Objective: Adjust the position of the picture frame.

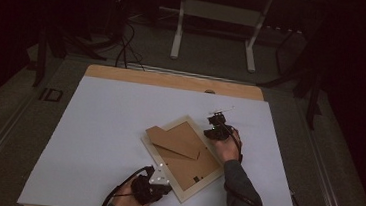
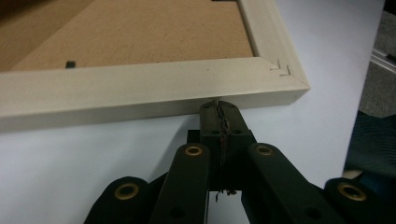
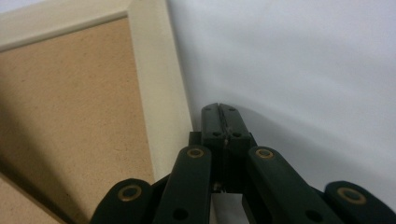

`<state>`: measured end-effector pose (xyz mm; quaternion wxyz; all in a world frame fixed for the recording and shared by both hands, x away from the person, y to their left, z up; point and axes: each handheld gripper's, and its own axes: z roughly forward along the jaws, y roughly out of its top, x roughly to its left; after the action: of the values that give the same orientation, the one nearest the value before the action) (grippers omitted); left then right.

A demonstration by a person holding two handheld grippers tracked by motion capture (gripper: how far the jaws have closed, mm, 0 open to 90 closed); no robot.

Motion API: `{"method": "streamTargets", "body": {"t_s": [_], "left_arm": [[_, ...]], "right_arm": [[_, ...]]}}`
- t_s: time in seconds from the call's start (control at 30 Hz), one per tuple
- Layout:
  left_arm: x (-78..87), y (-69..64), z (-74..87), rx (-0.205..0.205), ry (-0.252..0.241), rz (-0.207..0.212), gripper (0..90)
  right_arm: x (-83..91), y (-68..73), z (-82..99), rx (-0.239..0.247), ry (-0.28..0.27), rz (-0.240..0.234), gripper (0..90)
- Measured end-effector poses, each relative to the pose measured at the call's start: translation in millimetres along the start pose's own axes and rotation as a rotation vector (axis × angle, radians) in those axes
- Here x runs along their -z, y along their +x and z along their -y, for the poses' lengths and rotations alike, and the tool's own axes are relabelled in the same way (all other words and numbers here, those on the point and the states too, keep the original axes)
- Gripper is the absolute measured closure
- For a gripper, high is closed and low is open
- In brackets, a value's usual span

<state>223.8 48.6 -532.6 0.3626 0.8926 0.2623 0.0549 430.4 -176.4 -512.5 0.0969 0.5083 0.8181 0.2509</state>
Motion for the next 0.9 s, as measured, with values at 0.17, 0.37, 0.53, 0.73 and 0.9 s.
{"method": "streamTargets", "body": {"t_s": [0.17, 0.37, 0.53, 0.73, 0.9], "left_arm": [[-5.3, -8.6, -2.9, -0.014, -0.012, 0.009, 90.0], [-12.4, -21.4, -7.3, -0.041, -0.026, 0.01, 90.0], [-6.9, -17.9, -6.3, -0.035, -0.05, 0.001, 90.0], [15.2, 3.9, -5.6, 0.032, -0.118, -0.053, 90.0], [36.9, 24.5, -3.6, 0.092, -0.18, -0.11, 90.0]], "right_arm": [[-2.3, 9.7, -4.9, 0.035, -0.002, 0.005, 90.0], [-4.6, 21.0, -8.3, 0.074, -0.021, -0.006, 90.0], [0.0, 20.7, -4.4, 0.084, -0.042, -0.008, 90.0], [18.7, 8.8, 15.3, 0.077, -0.081, -0.026, 90.0], [36.7, 4.5, 31.0, 0.08, -0.109, -0.036, 90.0]]}}
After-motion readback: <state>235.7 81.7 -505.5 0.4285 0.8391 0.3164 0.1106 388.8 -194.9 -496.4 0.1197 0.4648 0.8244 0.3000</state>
